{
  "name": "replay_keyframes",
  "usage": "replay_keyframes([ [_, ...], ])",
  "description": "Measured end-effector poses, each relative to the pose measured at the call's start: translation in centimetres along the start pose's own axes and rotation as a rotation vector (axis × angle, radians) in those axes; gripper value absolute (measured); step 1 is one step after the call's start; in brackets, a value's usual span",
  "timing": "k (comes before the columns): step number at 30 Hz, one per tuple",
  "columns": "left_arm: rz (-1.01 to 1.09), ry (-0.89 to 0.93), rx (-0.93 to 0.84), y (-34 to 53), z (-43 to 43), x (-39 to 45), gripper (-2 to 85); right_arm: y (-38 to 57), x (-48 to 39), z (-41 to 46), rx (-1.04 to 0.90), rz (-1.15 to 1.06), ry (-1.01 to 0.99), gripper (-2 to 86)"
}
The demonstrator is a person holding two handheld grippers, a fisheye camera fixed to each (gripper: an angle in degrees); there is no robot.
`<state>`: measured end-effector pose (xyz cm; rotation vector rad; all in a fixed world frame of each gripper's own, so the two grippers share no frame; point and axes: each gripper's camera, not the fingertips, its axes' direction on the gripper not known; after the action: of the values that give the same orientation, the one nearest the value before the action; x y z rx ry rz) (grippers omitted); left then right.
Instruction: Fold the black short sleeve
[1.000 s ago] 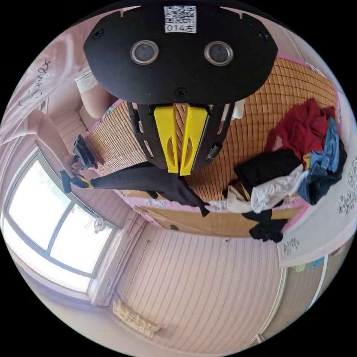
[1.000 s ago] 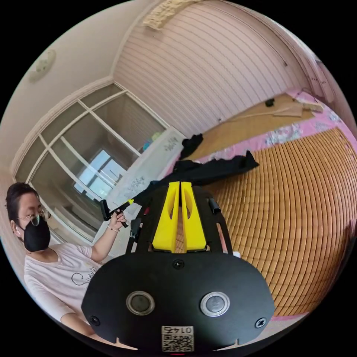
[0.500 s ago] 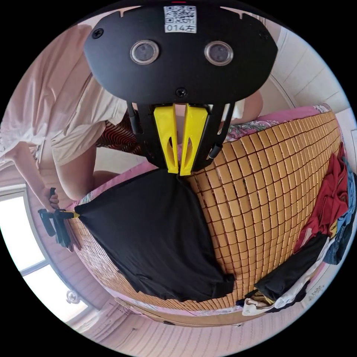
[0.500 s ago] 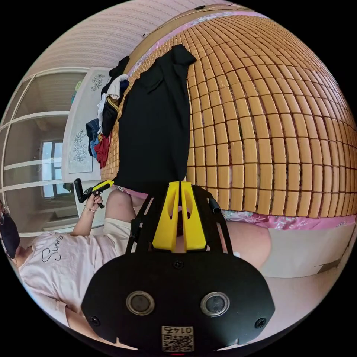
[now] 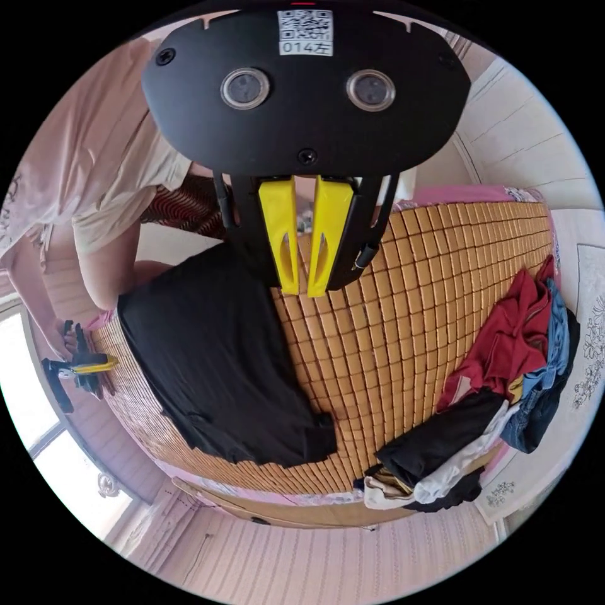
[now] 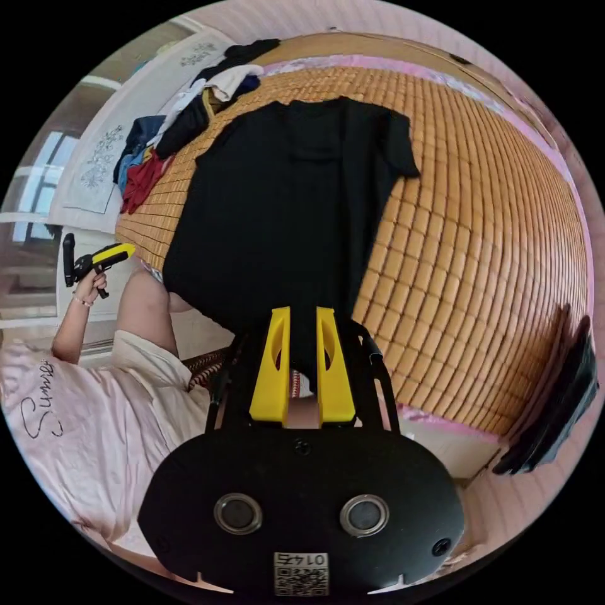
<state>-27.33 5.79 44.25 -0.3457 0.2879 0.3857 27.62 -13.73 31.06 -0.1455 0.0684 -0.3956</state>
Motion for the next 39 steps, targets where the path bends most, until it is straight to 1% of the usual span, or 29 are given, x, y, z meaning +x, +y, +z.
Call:
replay_keyframes([
  [2, -0.036, 0.011, 0.081, -3.2, 1.8, -1.4, -0.3, -8.1, -4.4, 0.9, 0.051, -0.139, -0.036, 7.3],
  [3, -0.055, 0.025, 0.094, -4.0, 2.4, -1.8, -0.4, -10.1, -5.6, 1.3, 0.066, -0.168, -0.037, 7.4],
  [5, -0.121, 0.083, 0.140, -7.0, 4.8, -3.4, -0.6, -18.1, -10.1, 3.3, 0.087, -0.266, 0.000, 7.6],
  [7, -0.142, 0.095, 0.164, -8.8, 6.5, -4.2, -0.8, -23.6, -12.9, 5.1, 0.086, -0.304, 0.034, 7.7],
  [11, -0.274, 0.180, 0.119, -11.0, 11.1, -7.0, -0.5, -33.4, -17.6, 9.2, 0.049, -0.322, 0.108, 7.7],
  [14, -0.363, 0.202, 0.178, -11.1, 12.5, -8.3, 1.0, -37.6, -19.8, 11.8, 0.017, -0.307, 0.185, 8.1],
  [17, -0.359, 0.214, 0.176, -11.5, 14.1, -8.5, 5.1, -39.6, -20.8, 14.9, -0.051, -0.283, 0.287, 9.0],
  [18, -0.350, 0.218, 0.160, -11.6, 14.6, -8.5, 5.7, -39.7, -20.9, 15.2, -0.048, -0.288, 0.283, 8.8],
  [20, -0.347, 0.231, 0.097, -11.9, 16.7, -8.6, 5.8, -39.6, -21.2, 14.9, 0.012, -0.284, 0.295, 5.4],
  [22, -0.324, 0.222, 0.115, -11.7, 17.2, -8.5, 4.8, -39.5, -21.5, 15.0, 0.009, -0.307, 0.294, 2.2],
  [24, -0.302, 0.210, 0.117, -11.5, 17.5, -8.2, 2.8, -39.3, -21.9, 14.9, 0.012, -0.343, 0.290, 1.2],
  [25, -0.289, 0.206, 0.135, -11.1, 17.3, -8.0, 0.8, -39.0, -22.3, 14.6, 0.040, -0.385, 0.259, 0.9],
  [28, -0.259, 0.158, 0.194, -9.8, 16.5, -6.9, -0.5, -38.4, -23.7, 13.7, 0.110, -0.501, 0.208, 0.5],
  [30, -0.256, 0.135, 0.197, -9.2, 16.7, -6.3, -0.8, -38.2, -24.5, 14.1, 0.104, -0.564, 0.198, 0.7],
  [33, -0.247, 0.096, 0.163, -8.8, 18.1, -5.4, -0.7, -38.0, -25.0, 16.2, 0.005, -0.596, 0.237, 1.4],
  [34, -0.248, 0.088, 0.154, -8.6, 18.7, -5.2, -0.5, -37.7, -25.1, 16.0, 0.024, -0.604, 0.249, 2.4],
  [36, -0.245, 0.090, 0.159, -8.2, 19.4, -5.1, 0.1, -37.2, -24.8, 14.5, 0.067, -0.606, 0.201, 5.3],
  [39, -0.250, 0.082, 0.144, -8.3, 20.0, -4.9, 2.9, -36.1, -22.2, 9.4, 0.195, -0.526, 0.052, 8.6],
])
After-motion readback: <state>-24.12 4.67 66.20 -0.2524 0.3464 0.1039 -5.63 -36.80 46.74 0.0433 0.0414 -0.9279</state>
